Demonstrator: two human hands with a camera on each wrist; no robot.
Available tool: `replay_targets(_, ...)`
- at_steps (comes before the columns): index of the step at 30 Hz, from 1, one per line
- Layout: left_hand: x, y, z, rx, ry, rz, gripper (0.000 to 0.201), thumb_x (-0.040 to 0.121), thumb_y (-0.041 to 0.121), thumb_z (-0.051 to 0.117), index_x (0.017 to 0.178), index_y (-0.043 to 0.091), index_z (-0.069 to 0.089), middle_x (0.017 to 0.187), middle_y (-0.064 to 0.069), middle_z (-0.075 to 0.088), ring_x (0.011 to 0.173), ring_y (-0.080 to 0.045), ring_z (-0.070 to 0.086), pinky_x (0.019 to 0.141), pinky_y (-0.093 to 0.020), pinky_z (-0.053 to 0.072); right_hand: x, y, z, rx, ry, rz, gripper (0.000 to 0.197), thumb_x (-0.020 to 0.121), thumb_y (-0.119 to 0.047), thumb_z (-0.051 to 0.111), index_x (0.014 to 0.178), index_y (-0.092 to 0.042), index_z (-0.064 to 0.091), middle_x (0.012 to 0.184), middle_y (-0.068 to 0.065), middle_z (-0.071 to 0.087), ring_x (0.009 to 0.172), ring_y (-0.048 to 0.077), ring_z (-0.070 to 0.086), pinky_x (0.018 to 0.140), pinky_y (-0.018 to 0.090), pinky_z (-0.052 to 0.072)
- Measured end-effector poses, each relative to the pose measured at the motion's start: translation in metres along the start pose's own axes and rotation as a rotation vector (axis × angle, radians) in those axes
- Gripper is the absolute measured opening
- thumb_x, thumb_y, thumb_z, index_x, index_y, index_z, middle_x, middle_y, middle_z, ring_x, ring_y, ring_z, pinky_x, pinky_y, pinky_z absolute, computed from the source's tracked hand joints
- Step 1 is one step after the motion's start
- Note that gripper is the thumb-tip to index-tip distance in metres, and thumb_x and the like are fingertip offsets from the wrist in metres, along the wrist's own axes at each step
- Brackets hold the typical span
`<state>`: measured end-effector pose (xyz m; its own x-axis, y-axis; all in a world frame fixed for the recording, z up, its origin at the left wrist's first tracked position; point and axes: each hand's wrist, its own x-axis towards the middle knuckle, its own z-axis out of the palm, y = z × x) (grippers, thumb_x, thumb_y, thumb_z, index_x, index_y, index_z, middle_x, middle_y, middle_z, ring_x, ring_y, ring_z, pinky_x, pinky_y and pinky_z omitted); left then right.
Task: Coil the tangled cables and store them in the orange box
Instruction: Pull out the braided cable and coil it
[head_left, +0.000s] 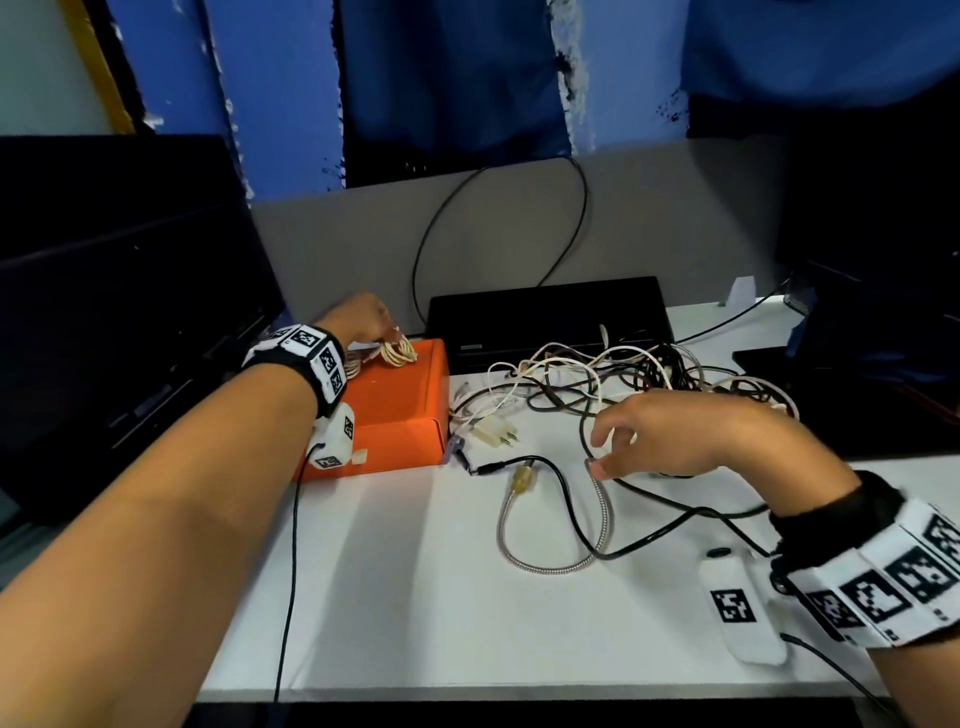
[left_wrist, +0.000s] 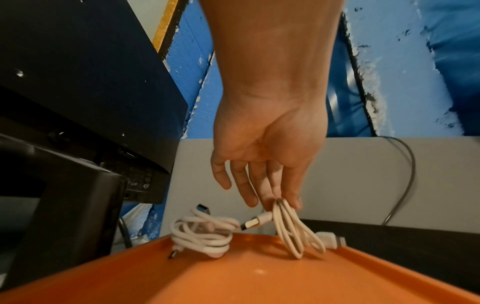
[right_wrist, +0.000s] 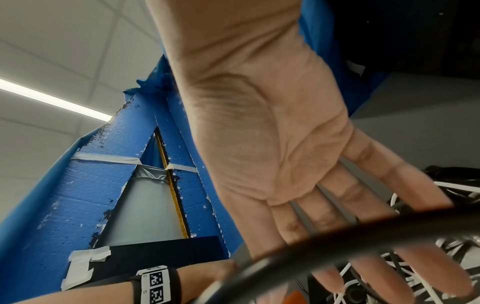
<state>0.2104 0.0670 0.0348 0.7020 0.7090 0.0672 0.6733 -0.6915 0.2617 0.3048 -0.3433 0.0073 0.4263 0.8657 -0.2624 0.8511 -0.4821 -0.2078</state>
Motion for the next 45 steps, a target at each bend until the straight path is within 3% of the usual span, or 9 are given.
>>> replay_targets(8, 0.000, -0.006, -0.001, 0.104, -0.032, -0.012, 0.022, 0.093, 0.019, 0.072, 0.109, 0.004, 0.074, 0.112, -0.012, 0.073, 0.107, -0.031, 0.067, 0.099, -0.044, 0.053, 0.004, 0.002, 0.002, 0.009, -0.023, 0.000, 0.045, 0.093, -0.064, 0.062, 0.128, -0.037, 0.060, 0.118, -0.016, 0.058, 0.084, -0.003, 0.052, 0.067, 0.020, 0.039)
replay_targets(14, -0.003, 0.006, -0.013, 0.151, 0.031, -0.006, 0.023, 0.094, 0.018, 0.068, 0.113, 0.005, 0.073, 0.115, -0.012, 0.072, 0.107, -0.031, 0.065, 0.096, -0.045, 0.054, 0.006, 0.003, 0.005, 0.031, -0.121, -0.007, 0.046, 0.084, -0.060, 0.076, 0.124, -0.040, 0.065, 0.105, -0.017, 0.062, 0.101, 0.015, 0.065, 0.093, 0.035, 0.055)
replay_targets(20, -0.038, 0.067, -0.025, 0.109, 0.029, 0.259, 0.020, 0.098, 0.031, 0.065, 0.111, 0.018, 0.073, 0.111, -0.001, 0.072, 0.103, -0.023, 0.064, 0.092, -0.038, 0.051, 0.008, -0.007, 0.016, 0.125, -0.239, -0.008, 0.054, 0.084, -0.038, 0.083, 0.132, -0.036, 0.058, 0.109, -0.006, 0.070, 0.090, 0.023, 0.076, 0.070, 0.034, 0.060)
replay_targets(25, -0.100, 0.140, -0.002, 0.105, -0.298, 0.599, 0.014, 0.096, 0.024, 0.065, 0.106, 0.022, 0.076, 0.099, 0.006, 0.075, 0.085, -0.013, 0.070, 0.080, -0.027, 0.051, 0.013, -0.006, 0.018, 0.064, -0.224, -0.051, 0.033, 0.091, -0.034, 0.075, 0.124, -0.035, 0.068, 0.107, -0.003, 0.077, 0.091, 0.020, 0.072, 0.081, 0.033, 0.059)
replay_targets(30, -0.121, 0.177, 0.042, 0.052, -0.710, 0.637, 0.030, 0.096, 0.025, 0.069, 0.124, 0.028, 0.060, 0.111, 0.007, 0.070, 0.091, -0.012, 0.072, 0.075, -0.030, 0.056, 0.012, 0.006, 0.002, 0.082, 0.262, -0.099, 0.040, 0.095, -0.032, 0.066, 0.135, -0.038, 0.062, 0.134, -0.012, 0.066, 0.119, 0.016, 0.062, 0.101, 0.035, 0.050)
replay_targets(33, -0.120, 0.186, 0.051, -0.087, -0.601, 0.701, 0.033, 0.095, 0.020, 0.071, 0.126, 0.022, 0.059, 0.112, 0.000, 0.072, 0.086, -0.016, 0.075, 0.072, -0.033, 0.060, 0.013, 0.016, -0.005, 0.304, 0.428, -0.137, 0.036, 0.095, -0.022, 0.066, 0.127, -0.041, 0.064, 0.126, -0.017, 0.070, 0.107, 0.010, 0.068, 0.090, 0.029, 0.056)
replay_targets(37, -0.101, 0.173, 0.043, -0.148, -0.178, 0.594, 0.014, 0.101, 0.016, 0.060, 0.089, 0.020, 0.067, 0.080, -0.001, 0.071, 0.056, -0.013, 0.070, 0.058, -0.027, 0.051, 0.008, 0.031, -0.016, 0.508, 0.499, -0.177, 0.028, 0.101, -0.012, 0.062, 0.120, -0.032, 0.060, 0.105, -0.010, 0.076, 0.080, 0.006, 0.073, 0.072, 0.032, 0.058)
replay_targets(41, -0.076, 0.150, 0.032, -0.255, -0.022, 0.403, 0.030, 0.105, 0.010, 0.048, 0.083, 0.021, 0.066, 0.074, -0.004, 0.068, 0.055, -0.018, 0.068, 0.057, -0.027, 0.052, 0.004, 0.059, -0.024, 0.376, 0.441, -0.001, 0.033, 0.100, -0.026, 0.065, 0.132, -0.028, 0.055, 0.107, -0.004, 0.075, 0.093, 0.020, 0.071, 0.086, 0.041, 0.058)
replay_targets(45, -0.074, 0.139, 0.005, -0.764, -0.013, 0.274, 0.036, 0.109, 0.004, 0.032, 0.092, 0.016, 0.061, 0.097, -0.017, 0.068, 0.050, -0.014, 0.070, 0.048, -0.024, 0.057, 0.008, 0.084, -0.018, 0.174, 0.246, 0.164, 0.049, 0.096, -0.044, 0.069, 0.140, -0.030, 0.055, 0.126, -0.004, 0.067, 0.111, 0.018, 0.062, 0.098, 0.036, 0.050)
